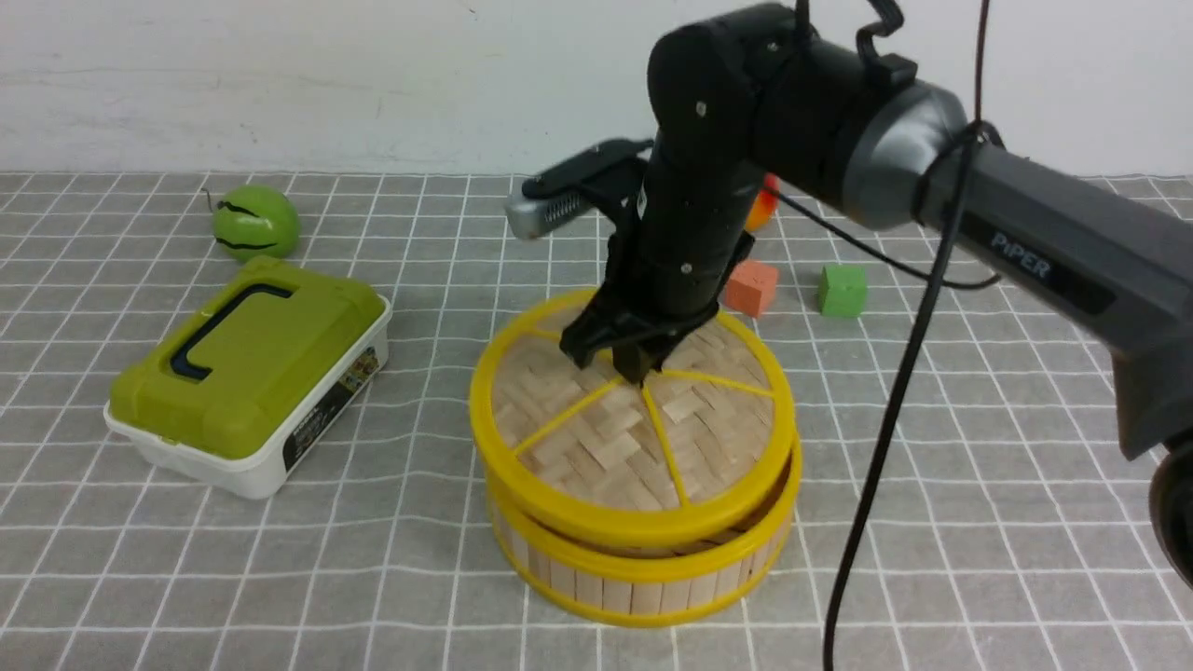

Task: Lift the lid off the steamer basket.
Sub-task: Use the right arm to place the steamer lid on the table

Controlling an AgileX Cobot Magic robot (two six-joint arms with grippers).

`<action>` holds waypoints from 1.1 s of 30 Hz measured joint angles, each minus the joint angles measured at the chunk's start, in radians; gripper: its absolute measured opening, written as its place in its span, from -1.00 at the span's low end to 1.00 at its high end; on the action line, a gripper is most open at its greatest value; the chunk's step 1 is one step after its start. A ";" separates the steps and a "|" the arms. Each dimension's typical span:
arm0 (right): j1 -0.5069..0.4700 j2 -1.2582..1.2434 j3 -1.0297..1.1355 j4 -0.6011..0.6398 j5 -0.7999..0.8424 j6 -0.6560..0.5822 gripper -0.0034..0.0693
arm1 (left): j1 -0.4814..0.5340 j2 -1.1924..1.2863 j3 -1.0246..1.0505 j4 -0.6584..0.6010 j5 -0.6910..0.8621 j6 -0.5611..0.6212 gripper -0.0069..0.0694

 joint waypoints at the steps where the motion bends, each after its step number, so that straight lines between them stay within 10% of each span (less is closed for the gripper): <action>1: 0.000 -0.012 -0.011 -0.001 -0.003 0.000 -0.68 | 0.000 0.000 0.000 0.000 0.000 0.000 -0.19; 11: -0.036 -0.277 0.005 -0.077 0.003 0.000 -0.68 | 0.000 0.000 0.000 0.000 0.000 0.000 -0.19; 17: -0.243 -0.481 0.286 -0.117 0.005 0.000 -0.68 | 0.000 0.000 0.000 0.000 0.000 0.000 -0.19; 33: -0.499 -0.331 0.743 -0.030 -0.293 0.000 -0.68 | 0.000 0.000 0.000 0.000 0.000 0.000 -0.19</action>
